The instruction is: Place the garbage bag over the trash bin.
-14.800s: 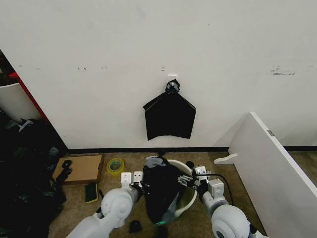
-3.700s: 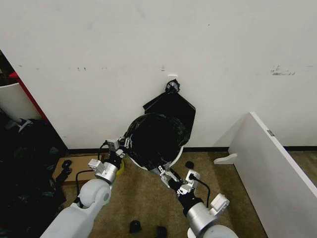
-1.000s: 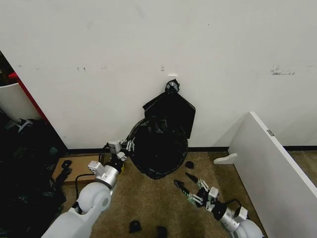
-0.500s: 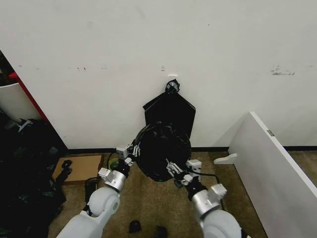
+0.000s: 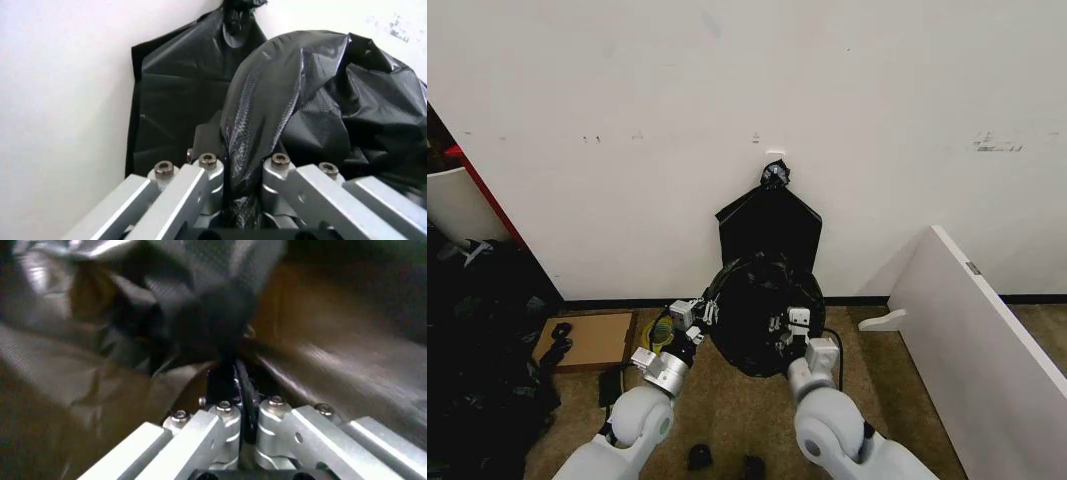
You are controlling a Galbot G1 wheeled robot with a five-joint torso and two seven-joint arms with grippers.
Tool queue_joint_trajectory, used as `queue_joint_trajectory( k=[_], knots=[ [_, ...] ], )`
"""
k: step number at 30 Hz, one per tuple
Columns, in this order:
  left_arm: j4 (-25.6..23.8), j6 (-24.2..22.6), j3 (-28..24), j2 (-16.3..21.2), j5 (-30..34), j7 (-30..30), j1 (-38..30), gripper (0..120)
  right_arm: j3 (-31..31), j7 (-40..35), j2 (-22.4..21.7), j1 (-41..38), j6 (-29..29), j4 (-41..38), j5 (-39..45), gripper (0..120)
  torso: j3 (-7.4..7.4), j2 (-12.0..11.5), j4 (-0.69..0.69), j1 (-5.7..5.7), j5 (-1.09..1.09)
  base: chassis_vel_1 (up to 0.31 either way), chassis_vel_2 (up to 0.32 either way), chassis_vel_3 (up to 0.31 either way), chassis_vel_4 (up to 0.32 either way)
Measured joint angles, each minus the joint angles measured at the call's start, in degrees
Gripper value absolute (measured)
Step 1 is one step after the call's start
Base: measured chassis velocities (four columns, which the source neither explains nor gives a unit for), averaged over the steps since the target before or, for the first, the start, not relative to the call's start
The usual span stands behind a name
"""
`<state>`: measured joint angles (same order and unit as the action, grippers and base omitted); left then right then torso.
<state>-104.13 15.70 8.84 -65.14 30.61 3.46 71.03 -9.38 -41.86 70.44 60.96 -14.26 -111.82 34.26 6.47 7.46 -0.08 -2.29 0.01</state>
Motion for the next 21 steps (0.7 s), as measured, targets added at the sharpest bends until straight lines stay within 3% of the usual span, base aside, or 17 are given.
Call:
queue_joint_trajectory(
  k=[12, 21],
  knots=[
    [-0.79, 0.71, 0.07, 0.2, -1.44, 1.57, 1.02, 4, 0.76, -0.69, 3.75, -5.25, -0.55, 10.19, 1.12, 0, 0.0, 0.0, 0.0, 0.0, 0.0, 0.0, 0.0, 0.0, 0.0],
    [-0.52, 1.56, -0.05, 0.36, -3.08, 2.9, 1.6, 4, 1.48, -0.14, 5.07, -7.31, -1.26, 13.55, 1.98, 0, 0.0, 0.0, 0.0, 0.0, 0.0, 0.0, 0.0, 0.0, 0.0]
  ],
)
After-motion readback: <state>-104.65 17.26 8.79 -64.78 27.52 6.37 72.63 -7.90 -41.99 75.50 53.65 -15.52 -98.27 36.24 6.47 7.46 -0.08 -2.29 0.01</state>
